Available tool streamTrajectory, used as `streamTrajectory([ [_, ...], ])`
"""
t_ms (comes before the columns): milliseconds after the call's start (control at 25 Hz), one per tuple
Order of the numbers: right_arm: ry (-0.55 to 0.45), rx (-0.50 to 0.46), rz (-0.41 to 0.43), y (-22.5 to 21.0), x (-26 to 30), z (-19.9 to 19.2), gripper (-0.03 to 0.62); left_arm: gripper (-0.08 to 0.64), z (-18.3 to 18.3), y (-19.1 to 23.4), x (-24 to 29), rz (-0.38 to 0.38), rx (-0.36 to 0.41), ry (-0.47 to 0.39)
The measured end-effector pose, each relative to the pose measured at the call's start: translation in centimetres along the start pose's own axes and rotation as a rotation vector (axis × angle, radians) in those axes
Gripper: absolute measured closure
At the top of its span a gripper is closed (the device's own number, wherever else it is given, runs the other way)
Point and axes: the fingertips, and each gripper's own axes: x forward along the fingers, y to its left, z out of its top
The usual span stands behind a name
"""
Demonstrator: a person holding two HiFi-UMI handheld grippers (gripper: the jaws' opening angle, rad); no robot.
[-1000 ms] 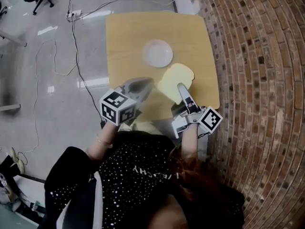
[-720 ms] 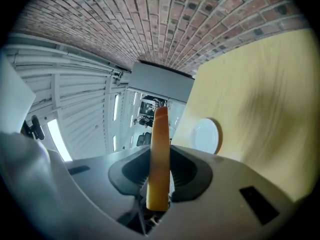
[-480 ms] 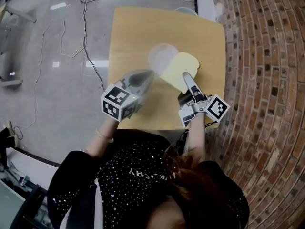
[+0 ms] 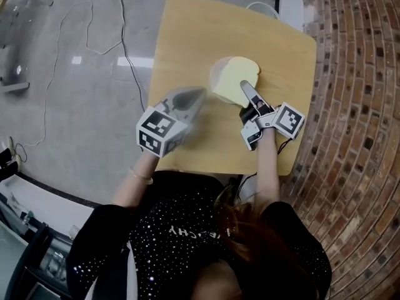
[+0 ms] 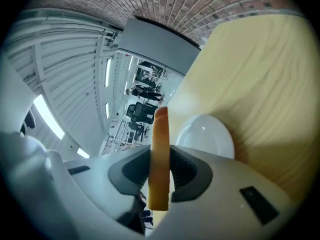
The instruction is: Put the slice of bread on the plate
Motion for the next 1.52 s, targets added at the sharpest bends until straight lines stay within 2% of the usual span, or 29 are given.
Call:
streamTrajectory([
  [120, 0.002, 0.023, -0.009, -0.8, 1.2, 0.1, 0.497, 0.551, 0.2, 1.1, -0.1, 0.028, 0.034, -0.008],
  [400, 0.042, 0.02, -0.16, -2.9, 2.2, -0.5, 0.497, 0.551, 0.0, 2.7, -1.5, 0.02, -0.038, -0.041],
  [600, 0.058, -0.091, -0.306, -3.8, 2.2, -0.6, 0.462, 0.551, -0.4, 2.9, -1.5, 0.002, -0.08, -0.05],
  [680, 0.065, -0.186, -0.392, -4.4, 2.0, -0.5, 0.414, 0.551, -0.1, 2.4, -1.4, -0.016, -0.073, -0.055],
  [760, 0.085, -0.281, -0.466, -4.7, 1.8, -0.5, 0.322, 0.551, 0.0, 1.8, -1.3, -0.029, -0.066, -0.056],
  [800, 0.084, -0.311, -0.492, -4.8, 1.7, -0.5, 0.308, 0.551, 0.0, 1.6, -1.3, -0.03, -0.06, -0.054],
  [1000, -0.038, -0.379, -0.612, -5.2, -1.0, 1.1, 0.295, 0.551, -1.1, 1.4, -1.5, 0.002, 0.008, -0.009],
  [1080, -0.081, -0.408, -0.638, -4.9, -2.4, 1.4, 0.295, 0.551, -1.3, 1.4, -1.7, 0.002, 0.01, 0.002],
  [1160, -0.091, -0.409, -0.593, -3.9, -3.3, 0.9, 0.296, 0.551, -0.9, 1.0, -1.9, -0.008, 0.009, -0.001],
  [1400, -0.137, -0.279, -0.24, 2.7, -3.9, -1.3, 0.301, 0.551, 1.4, -0.9, -2.3, -0.035, 0.047, -0.015],
  [1480, -0.175, -0.23, -0.16, 4.6, -4.6, -1.9, 0.389, 0.551, 2.2, -1.6, -2.5, -0.04, 0.061, -0.018],
  [1520, -0.195, -0.207, -0.134, 5.2, -5.1, -2.2, 0.484, 0.551, 2.6, -1.9, -2.7, -0.043, 0.065, -0.022],
])
